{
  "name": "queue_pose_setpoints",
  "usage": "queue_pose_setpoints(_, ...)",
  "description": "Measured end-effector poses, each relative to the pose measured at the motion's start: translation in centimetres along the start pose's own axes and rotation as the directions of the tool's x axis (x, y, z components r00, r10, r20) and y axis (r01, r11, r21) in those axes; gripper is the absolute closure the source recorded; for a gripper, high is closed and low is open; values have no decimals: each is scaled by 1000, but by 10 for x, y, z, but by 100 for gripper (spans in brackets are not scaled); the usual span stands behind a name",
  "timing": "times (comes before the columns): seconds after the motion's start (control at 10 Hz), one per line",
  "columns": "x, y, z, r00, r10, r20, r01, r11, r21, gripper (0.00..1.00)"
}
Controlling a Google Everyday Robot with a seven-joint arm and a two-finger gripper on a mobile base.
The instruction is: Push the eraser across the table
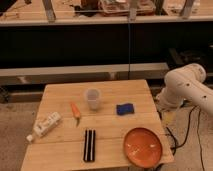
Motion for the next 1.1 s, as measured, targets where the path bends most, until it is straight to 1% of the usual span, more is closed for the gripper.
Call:
queue_pose_setpoints(0.3,-25,15,2,998,-58,-4,58,998,2,20)
queue_pose_setpoints(0.5,-34,20,4,995,-95,-7,95,995,0,20)
queue_pose_setpoints(0.7,-37,23,5,994,-107,-11,107,994,-1,20)
queue_pose_setpoints(0.8,-45,26,5,992,-122,-10,122,993,-1,20)
queue_pose_setpoints(1.0,-71,35,7,986,-164,-2,164,986,-3,20)
queue_pose_setpoints(1.1,-73,38,8,985,-173,-4,173,985,-4,20)
